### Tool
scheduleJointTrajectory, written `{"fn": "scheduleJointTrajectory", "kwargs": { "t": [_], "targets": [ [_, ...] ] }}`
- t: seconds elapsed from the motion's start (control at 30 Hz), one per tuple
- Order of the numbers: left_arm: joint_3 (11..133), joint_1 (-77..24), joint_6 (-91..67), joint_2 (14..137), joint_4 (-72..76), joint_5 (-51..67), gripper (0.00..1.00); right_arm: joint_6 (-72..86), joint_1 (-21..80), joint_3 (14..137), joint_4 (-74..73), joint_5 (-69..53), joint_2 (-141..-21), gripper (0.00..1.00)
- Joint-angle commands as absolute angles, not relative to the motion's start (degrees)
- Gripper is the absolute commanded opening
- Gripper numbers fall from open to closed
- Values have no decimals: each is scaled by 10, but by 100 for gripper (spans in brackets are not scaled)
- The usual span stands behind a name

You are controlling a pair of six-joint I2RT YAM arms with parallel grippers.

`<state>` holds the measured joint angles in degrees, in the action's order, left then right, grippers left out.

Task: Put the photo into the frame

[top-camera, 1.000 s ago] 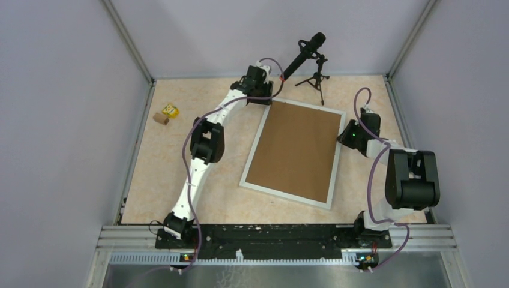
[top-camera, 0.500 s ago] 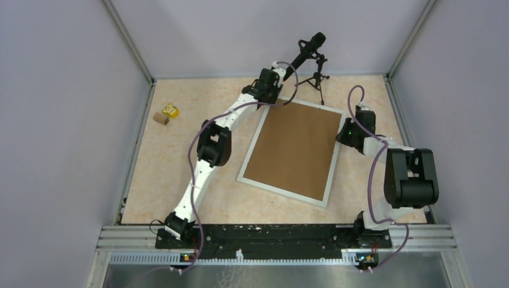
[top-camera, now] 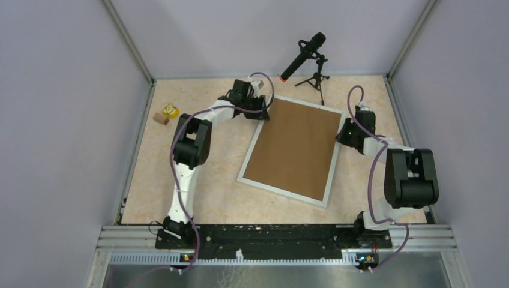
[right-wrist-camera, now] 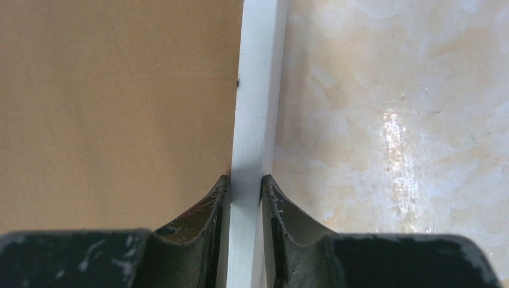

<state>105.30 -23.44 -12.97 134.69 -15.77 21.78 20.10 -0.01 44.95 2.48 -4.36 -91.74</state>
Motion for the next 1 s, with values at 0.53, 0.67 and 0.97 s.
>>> {"fn": "scheduleJointTrajectory", "kwargs": {
  "t": [0.53,0.67,0.97],
  "targets": [
    [604,-260,-309,1136,-76,468,28,211,65,403,1,-178,-908,0],
    [600,-248,-285,1080,-115,403,47,213,66,380,4,-170,-885,0],
    [789,-181,-326,1166,-113,342,55,203,67,390,1,-158,-900,0]
  ]
}}
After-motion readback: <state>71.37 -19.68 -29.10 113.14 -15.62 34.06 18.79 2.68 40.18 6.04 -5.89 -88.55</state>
